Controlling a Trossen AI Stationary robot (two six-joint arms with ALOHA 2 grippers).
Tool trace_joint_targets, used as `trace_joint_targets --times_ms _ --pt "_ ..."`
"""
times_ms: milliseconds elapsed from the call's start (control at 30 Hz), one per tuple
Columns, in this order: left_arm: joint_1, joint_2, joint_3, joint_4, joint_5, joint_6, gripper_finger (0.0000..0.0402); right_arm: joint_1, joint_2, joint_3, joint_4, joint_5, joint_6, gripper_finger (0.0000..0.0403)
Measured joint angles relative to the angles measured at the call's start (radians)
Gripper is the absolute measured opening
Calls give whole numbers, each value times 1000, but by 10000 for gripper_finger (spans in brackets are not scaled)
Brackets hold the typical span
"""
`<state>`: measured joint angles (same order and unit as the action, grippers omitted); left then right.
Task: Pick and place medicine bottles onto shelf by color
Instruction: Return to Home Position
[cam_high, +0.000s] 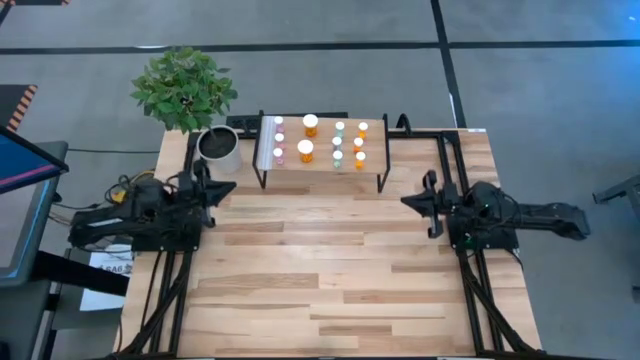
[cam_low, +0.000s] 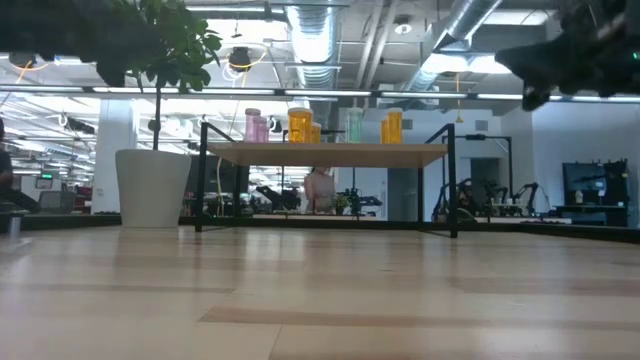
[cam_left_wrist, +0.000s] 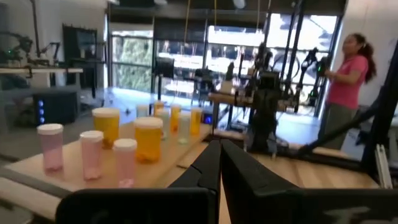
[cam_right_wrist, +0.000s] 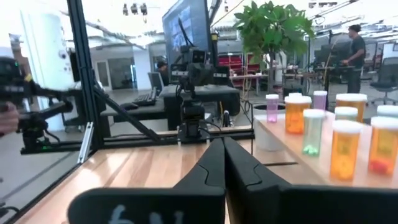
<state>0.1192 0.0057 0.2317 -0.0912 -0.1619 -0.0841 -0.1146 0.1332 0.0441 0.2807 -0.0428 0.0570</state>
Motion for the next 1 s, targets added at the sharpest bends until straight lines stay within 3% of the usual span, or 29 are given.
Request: trace_joint_targets --times_ms 200,367,533,767,1000 --pt "0 9 -128 140 35 -34 0 1 -131 -35 -147 4 25 11" --pt "0 9 -215 209 24 -71 0 1 -126 -36 -186 19 40 12" --pt "0 11 -221 140 55 -97 0 1 -121 -36 -251 68 124 13" --pt "0 9 -222 136 131 -81 0 1 -107 -36 -260 68 128 28" --pt "0 9 -222 126 133 -98 0 1 -107 -36 -262 68 129 33"
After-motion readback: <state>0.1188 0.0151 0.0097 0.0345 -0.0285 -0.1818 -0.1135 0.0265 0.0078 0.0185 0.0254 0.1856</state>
